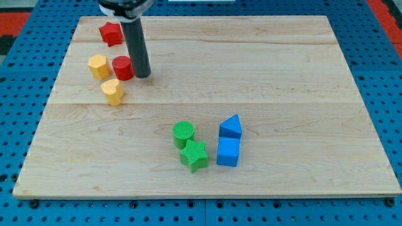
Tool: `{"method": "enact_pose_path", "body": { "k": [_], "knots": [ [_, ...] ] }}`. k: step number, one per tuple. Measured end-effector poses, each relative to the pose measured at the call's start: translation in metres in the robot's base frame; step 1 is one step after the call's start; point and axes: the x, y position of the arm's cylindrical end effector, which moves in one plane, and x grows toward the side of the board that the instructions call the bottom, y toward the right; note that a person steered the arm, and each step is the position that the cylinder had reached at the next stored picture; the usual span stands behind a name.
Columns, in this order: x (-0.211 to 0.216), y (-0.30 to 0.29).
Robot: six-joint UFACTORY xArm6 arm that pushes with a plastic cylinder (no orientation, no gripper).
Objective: Push the red circle into the red star
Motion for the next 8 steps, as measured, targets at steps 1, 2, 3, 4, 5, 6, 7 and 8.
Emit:
{"method": "enact_pose_path", "body": {
  "k": [1, 2, 3, 4, 5, 6, 7, 8],
  "knots": [
    [-0.016, -0.033],
    [-0.07, -0.061],
    [-0.111, -0.061],
    [-0.067, -0.016],
    [-0.048, -0.038],
    [-0.024, -0.07],
    [-0.033, -0.09],
    [-0.07, -0.088]
  ]
}}
